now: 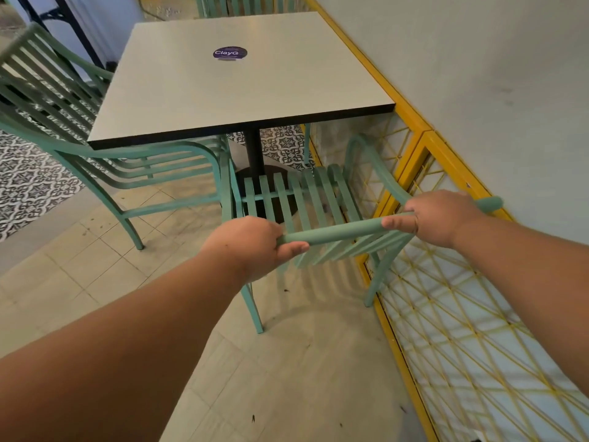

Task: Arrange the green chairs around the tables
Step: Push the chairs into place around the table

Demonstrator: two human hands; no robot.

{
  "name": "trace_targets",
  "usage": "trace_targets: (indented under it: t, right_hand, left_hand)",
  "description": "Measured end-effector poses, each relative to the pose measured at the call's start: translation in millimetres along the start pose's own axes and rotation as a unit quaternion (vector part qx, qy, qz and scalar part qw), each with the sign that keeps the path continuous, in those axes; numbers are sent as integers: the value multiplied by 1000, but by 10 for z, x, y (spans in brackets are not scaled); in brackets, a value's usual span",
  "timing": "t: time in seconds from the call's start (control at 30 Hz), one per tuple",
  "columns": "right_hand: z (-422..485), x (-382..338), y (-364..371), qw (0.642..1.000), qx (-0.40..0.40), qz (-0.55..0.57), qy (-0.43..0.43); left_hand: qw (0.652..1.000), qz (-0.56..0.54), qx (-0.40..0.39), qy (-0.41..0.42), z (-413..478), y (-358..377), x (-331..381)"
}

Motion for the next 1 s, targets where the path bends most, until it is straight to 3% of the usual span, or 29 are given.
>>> trace_targets:
  t: [0.6, 1.0]
  right_hand:
    - [109, 128, 8, 1000, -12, -2, -5]
    - [109, 133, -105, 993, -115, 9, 34]
  left_hand:
    - [997, -57, -49, -19, 75, -4, 38]
    - [993, -110, -31, -20, 38, -27, -1]
Point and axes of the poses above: each hand's wrist, its own z-axis towards the middle knuckle, its own y-axis out of the palm, x = y × z, the point moved 1 cm from there along z, towards the middle knuckle, and after that the axes turned 13 degrees about -z, right-handed, at the moved point
